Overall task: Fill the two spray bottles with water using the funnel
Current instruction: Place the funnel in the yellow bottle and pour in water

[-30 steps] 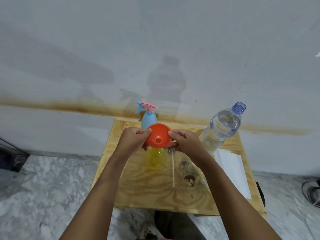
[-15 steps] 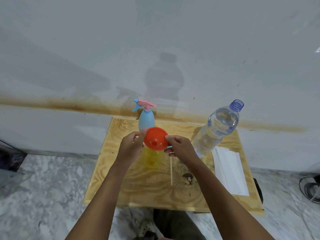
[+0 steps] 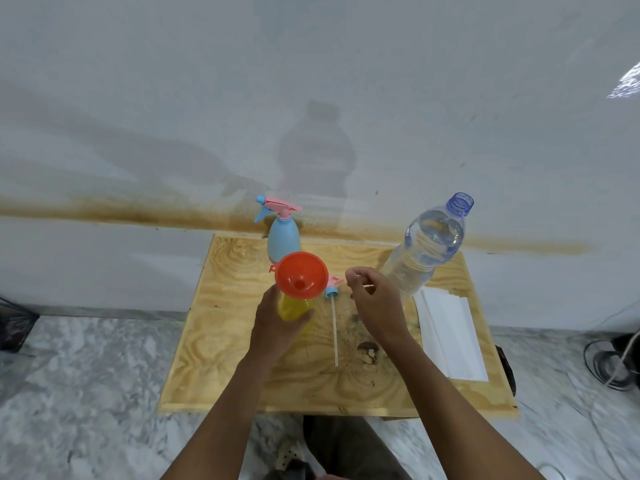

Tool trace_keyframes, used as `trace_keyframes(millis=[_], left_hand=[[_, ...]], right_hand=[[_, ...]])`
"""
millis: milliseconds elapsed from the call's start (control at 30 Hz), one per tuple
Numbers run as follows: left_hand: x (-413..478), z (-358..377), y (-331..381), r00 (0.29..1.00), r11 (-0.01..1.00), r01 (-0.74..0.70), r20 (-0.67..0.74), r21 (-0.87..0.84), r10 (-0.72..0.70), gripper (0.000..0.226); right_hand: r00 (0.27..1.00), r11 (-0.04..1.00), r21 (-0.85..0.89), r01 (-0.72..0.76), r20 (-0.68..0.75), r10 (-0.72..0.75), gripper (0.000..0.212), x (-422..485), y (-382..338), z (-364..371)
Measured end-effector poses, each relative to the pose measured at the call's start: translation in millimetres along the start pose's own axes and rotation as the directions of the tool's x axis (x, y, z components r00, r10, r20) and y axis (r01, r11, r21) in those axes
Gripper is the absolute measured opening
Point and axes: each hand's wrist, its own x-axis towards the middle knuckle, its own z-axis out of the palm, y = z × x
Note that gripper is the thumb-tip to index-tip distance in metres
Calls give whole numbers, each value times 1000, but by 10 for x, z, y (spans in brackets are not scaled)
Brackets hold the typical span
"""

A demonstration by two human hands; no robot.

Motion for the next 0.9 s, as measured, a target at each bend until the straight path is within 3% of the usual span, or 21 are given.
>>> trace_keyframes(millis=[133,233,367,533,733,900], left_hand=[[20,71,95,998,1000,-5,-60,-12,4,56],[33,103,111,997,1000,-18,-79,-23,16,49],[44,157,153,997,1000,-16,-81,-13,15,48],[26,218,193,994,998,-55,-93,-17,54,42],[-21,271,285,998,992,-27,-55,-125,20,36],[-24,266,255,998,981,-51,-35,-189,45,49]], right_hand=[[989,994,-99,-37,-144,22,20,-82,133,-200],[955,989,-59,-137,-273,116,20,-126,227,-358],[899,985,-21,-171,-413,147,46,-112,342,-585],[933,988,61,-144,-325,156,83,158,495,-824],[991,985,172,-14,-129,36,61,394,467,-1009],[997,963,269,25,-83,-2,88,530,495,-1033]])
